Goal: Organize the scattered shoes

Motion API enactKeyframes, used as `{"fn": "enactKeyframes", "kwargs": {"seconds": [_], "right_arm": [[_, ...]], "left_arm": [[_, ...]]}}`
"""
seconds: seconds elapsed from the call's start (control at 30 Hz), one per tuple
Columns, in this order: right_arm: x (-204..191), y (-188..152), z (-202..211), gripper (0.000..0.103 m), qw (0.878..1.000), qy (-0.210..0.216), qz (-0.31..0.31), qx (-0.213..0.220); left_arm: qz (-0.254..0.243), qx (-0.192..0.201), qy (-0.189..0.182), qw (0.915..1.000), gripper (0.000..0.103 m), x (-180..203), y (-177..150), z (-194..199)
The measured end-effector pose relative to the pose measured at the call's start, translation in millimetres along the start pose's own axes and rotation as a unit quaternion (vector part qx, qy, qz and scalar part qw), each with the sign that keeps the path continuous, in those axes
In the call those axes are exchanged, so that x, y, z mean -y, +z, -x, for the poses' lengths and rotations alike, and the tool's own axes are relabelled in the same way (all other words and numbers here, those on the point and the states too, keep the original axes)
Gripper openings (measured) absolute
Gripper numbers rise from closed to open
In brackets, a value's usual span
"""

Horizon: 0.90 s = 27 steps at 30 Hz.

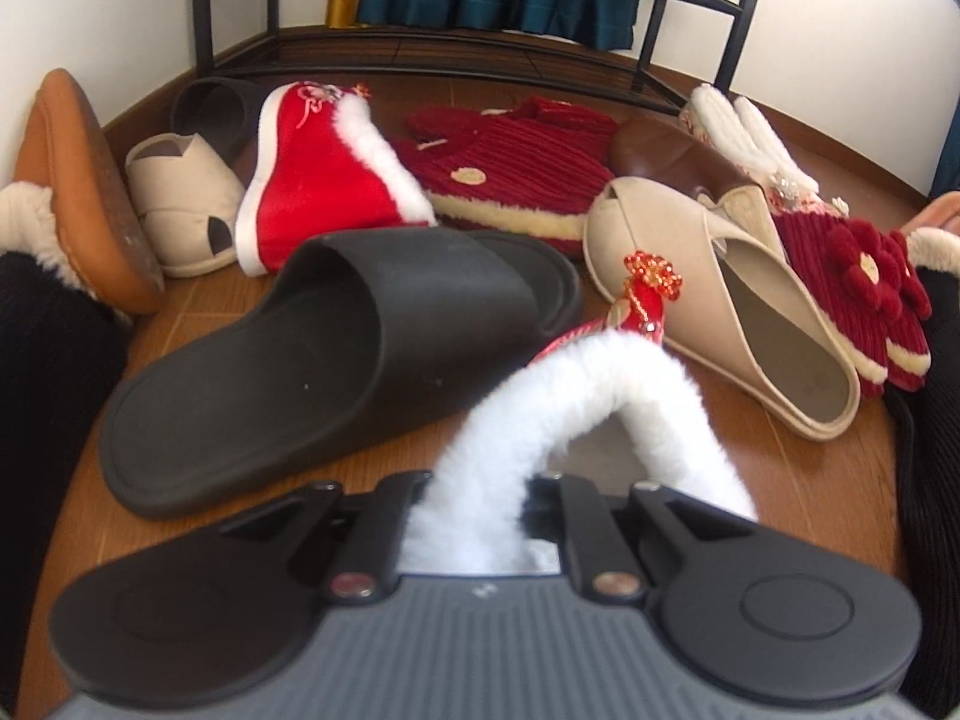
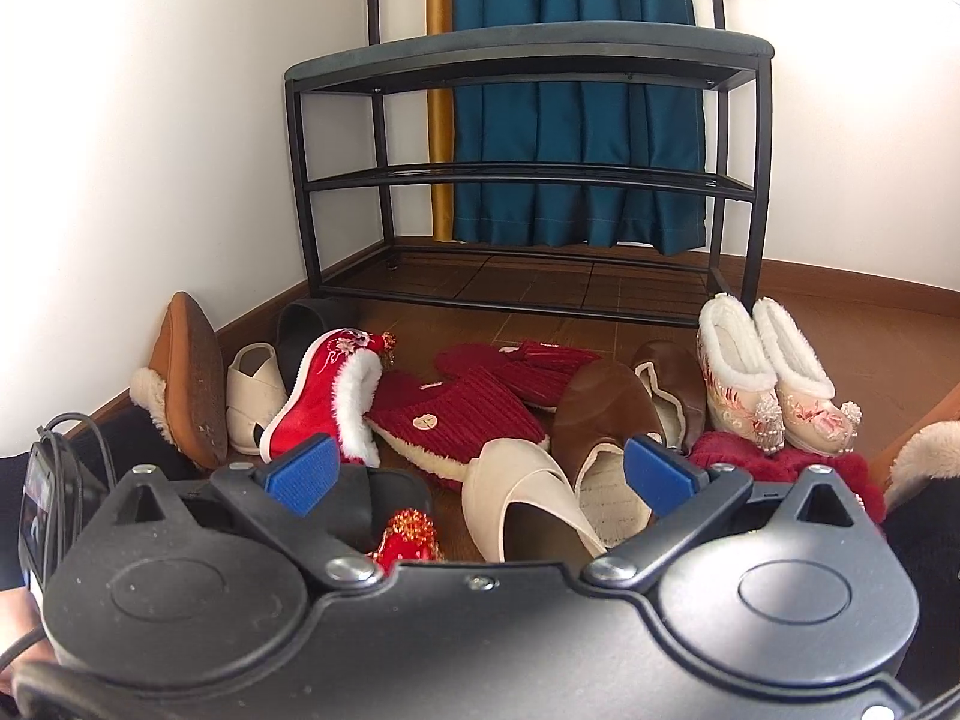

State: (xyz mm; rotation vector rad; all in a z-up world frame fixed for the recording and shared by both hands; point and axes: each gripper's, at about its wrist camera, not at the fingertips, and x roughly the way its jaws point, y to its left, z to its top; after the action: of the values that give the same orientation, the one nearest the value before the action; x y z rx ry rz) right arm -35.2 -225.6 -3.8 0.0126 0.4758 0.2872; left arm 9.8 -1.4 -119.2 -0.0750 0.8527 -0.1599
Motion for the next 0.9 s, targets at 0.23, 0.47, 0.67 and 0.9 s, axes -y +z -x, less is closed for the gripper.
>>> {"fn": "enactKeyframes", "kwargs": {"seconds": [0.23,0.47,0.67,0.9], "right_arm": [[5,4,-13,0.103,0.999,0.011,0.03,-0.006],[-8,3,-27,0.103,0.988,0.092,0.118,-0.033],[-34,-3,-40,0.103,0.966,0.156,0.195,-0.072],[-51,-18,-60,0.103,0.948,0.179,0.247,-0.09]], "left_arm": [[-0.026,0.01,-0.001,0.9996,0.01,7,13,-17],[-0.048,0.036,-0.017,0.9981,0.102,-1,5,8],[-0.072,0.08,0.021,0.994,0.102,3,-5,43],[0.009,0.11,0.094,0.9894,0.103,-22,9,88]]}}
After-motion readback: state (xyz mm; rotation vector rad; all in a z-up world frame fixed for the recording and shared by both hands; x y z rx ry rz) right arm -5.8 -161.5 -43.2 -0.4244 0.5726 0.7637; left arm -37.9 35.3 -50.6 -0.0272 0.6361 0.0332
